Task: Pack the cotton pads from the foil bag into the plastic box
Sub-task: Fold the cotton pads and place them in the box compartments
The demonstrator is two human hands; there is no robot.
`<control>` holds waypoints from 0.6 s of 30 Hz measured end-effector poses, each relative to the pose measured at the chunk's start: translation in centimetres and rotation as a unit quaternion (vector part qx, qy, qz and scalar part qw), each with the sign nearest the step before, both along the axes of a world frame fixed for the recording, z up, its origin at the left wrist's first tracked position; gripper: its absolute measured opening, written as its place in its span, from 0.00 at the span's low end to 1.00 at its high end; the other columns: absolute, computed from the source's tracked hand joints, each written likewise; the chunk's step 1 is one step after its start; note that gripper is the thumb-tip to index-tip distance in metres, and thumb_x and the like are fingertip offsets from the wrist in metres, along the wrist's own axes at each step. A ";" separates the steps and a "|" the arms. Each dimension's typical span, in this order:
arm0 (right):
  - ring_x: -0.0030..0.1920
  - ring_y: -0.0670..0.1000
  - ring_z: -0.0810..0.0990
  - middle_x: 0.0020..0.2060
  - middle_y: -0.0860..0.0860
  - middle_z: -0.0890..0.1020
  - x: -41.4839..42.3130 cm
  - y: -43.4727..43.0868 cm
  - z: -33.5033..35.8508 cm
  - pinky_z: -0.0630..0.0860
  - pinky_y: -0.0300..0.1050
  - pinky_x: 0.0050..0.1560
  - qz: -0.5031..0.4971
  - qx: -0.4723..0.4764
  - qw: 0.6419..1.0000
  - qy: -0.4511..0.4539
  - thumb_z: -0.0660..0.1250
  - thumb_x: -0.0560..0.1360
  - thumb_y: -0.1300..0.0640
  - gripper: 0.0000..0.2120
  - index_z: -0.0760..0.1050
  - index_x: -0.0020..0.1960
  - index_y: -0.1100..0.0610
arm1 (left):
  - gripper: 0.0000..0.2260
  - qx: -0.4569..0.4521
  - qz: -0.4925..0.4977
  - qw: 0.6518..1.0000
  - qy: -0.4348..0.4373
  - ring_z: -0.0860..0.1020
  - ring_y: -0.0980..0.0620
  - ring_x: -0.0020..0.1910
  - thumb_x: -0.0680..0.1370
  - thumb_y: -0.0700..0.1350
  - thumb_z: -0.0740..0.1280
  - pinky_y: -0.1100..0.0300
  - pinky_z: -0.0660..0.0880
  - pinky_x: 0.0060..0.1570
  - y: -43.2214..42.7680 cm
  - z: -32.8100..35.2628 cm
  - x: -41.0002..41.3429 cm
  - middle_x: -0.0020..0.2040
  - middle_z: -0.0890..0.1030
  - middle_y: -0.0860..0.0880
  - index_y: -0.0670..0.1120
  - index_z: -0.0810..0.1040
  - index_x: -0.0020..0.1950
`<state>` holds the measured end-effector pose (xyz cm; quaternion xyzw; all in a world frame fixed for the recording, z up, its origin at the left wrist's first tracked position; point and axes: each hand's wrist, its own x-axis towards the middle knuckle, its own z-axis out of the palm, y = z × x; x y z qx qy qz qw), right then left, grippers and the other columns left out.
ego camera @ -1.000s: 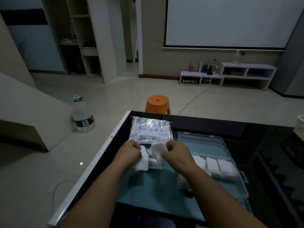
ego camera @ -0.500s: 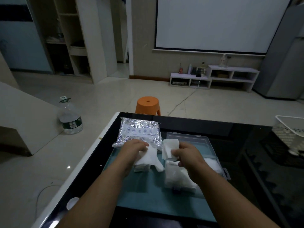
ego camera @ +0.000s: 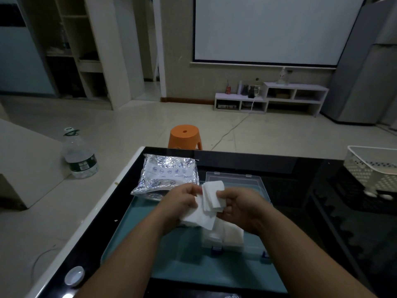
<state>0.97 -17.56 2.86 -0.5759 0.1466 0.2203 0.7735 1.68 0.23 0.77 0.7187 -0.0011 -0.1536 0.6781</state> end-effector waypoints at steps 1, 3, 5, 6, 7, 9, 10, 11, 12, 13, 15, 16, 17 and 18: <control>0.54 0.63 0.82 0.55 0.66 0.81 0.0 -0.1 0.0 0.80 0.55 0.53 -0.005 -0.003 1.000 -0.003 0.63 0.78 0.66 0.12 0.70 0.60 0.66 | 0.17 -0.011 -0.002 1.000 0.005 0.76 0.43 0.39 0.69 0.26 0.56 0.57 0.74 0.33 -0.1 0.0 0.0 0.44 0.76 0.40 0.41 0.77 0.50; 0.53 0.63 0.82 0.54 0.66 0.80 0.1 -0.2 0.0 0.81 0.54 0.50 -0.024 0.003 1.000 -0.006 0.62 0.77 0.67 0.13 0.70 0.61 0.68 | 0.19 -0.045 -0.005 0.999 0.012 0.75 0.42 0.40 0.69 0.26 0.57 0.57 0.74 0.32 -0.1 0.0 0.0 0.48 0.74 0.40 0.42 0.77 0.52; 0.53 0.63 0.82 0.54 0.67 0.80 0.5 -0.3 -0.1 0.81 0.53 0.47 -0.057 0.013 0.998 -0.011 0.63 0.77 0.69 0.14 0.71 0.61 0.71 | 0.20 -0.076 -0.006 0.997 0.018 0.75 0.42 0.42 0.68 0.27 0.58 0.55 0.76 0.33 0.1 0.0 0.1 0.50 0.73 0.40 0.44 0.76 0.54; 0.53 0.63 0.82 0.54 0.67 0.80 0.6 -0.3 -0.1 0.81 0.53 0.45 -0.075 0.020 0.997 -0.014 0.63 0.76 0.69 0.12 0.72 0.60 0.70 | 0.21 -0.085 -0.007 0.996 0.021 0.76 0.41 0.42 0.68 0.27 0.59 0.53 0.76 0.34 0.2 -0.1 0.2 0.51 0.74 0.39 0.45 0.74 0.56; 0.53 0.63 0.82 0.54 0.66 0.80 0.7 -0.4 0.1 0.81 0.52 0.44 -0.091 0.021 0.995 -0.021 0.63 0.77 0.69 0.09 0.73 0.57 0.68 | 0.22 -0.090 -0.006 0.996 0.023 0.76 0.40 0.41 0.69 0.26 0.60 0.51 0.77 0.35 0.3 -0.3 0.2 0.52 0.75 0.38 0.46 0.73 0.57; 0.54 0.63 0.81 0.53 0.65 0.79 0.8 -0.6 0.4 0.80 0.52 0.47 -0.123 0.020 0.991 -0.044 0.63 0.77 0.67 0.03 0.74 0.50 0.64 | 0.22 -0.083 0.007 0.996 0.022 0.78 0.40 0.39 0.73 0.25 0.62 0.49 0.78 0.35 0.6 -0.6 0.4 0.53 0.76 0.38 0.48 0.71 0.59; 0.55 0.63 0.80 0.53 0.64 0.79 0.8 -0.7 0.6 0.79 0.53 0.50 -0.138 0.022 0.989 -0.055 0.63 0.78 0.67 0.02 0.74 0.48 0.63 | 0.22 -0.073 0.017 0.997 0.021 0.79 0.42 0.38 0.73 0.26 0.64 0.49 0.79 0.33 0.6 -0.7 0.4 0.52 0.76 0.38 0.49 0.71 0.59; 0.56 0.63 0.80 0.53 0.64 0.79 0.8 -0.8 0.7 0.79 0.54 0.52 -0.148 0.026 0.987 -0.062 0.63 0.78 0.67 0.03 0.74 0.48 0.62 | 0.21 -0.064 0.029 0.997 0.019 0.79 0.42 0.38 0.73 0.27 0.65 0.50 0.79 0.32 0.7 -0.7 0.4 0.52 0.76 0.38 0.49 0.71 0.59; 0.56 0.63 0.80 0.53 0.64 0.79 0.8 -0.8 0.8 0.79 0.54 0.53 -0.152 0.031 0.986 -0.065 0.63 0.78 0.67 0.03 0.74 0.48 0.62 | 0.21 -0.059 0.040 0.997 0.014 0.80 0.42 0.38 0.73 0.27 0.66 0.51 0.78 0.32 0.7 -0.9 0.5 0.52 0.77 0.38 0.49 0.71 0.58; 0.56 0.64 0.80 0.53 0.65 0.79 0.8 -0.7 0.8 0.79 0.54 0.53 -0.148 0.032 0.986 -0.068 0.63 0.78 0.67 0.03 0.75 0.48 0.63 | 0.20 -0.052 0.049 0.997 0.006 0.80 0.43 0.38 0.73 0.28 0.67 0.52 0.78 0.33 0.7 -1.0 0.6 0.51 0.79 0.38 0.49 0.72 0.57; 0.55 0.63 0.80 0.52 0.65 0.79 0.6 -0.5 0.7 0.79 0.54 0.53 -0.127 0.021 0.989 -0.077 0.63 0.78 0.67 0.03 0.75 0.48 0.63 | 0.18 -0.032 0.055 0.998 -0.008 0.81 0.45 0.36 0.73 0.30 0.69 0.54 0.77 0.34 0.7 -1.2 0.7 0.47 0.81 0.40 0.49 0.73 0.55; 0.53 0.62 0.81 0.49 0.64 0.79 0.5 -0.3 0.7 0.80 0.53 0.52 -0.117 0.018 0.989 -0.086 0.63 0.78 0.67 0.04 0.75 0.47 0.62 | 0.17 -0.022 0.052 0.998 -0.013 0.81 0.47 0.35 0.73 0.31 0.70 0.56 0.76 0.33 0.5 -1.2 0.7 0.46 0.82 0.41 0.48 0.74 0.55; 0.50 0.61 0.81 0.47 0.62 0.80 0.4 -0.2 0.7 0.80 0.52 0.50 -0.107 0.015 0.990 -0.094 0.63 0.78 0.68 0.05 0.75 0.45 0.62 | 0.16 -0.012 0.049 0.999 -0.015 0.81 0.48 0.35 0.73 0.32 0.71 0.58 0.75 0.30 0.4 -1.2 0.6 0.45 0.82 0.42 0.48 0.74 0.54; 0.49 0.60 0.82 0.45 0.61 0.80 0.3 0.0 0.7 0.80 0.50 0.49 -0.097 0.011 0.990 -0.104 0.63 0.78 0.68 0.05 0.75 0.45 0.62 | 0.15 -0.002 0.050 0.999 -0.015 0.80 0.48 0.34 0.73 0.32 0.71 0.60 0.73 0.28 0.2 -1.2 0.6 0.44 0.82 0.42 0.47 0.74 0.53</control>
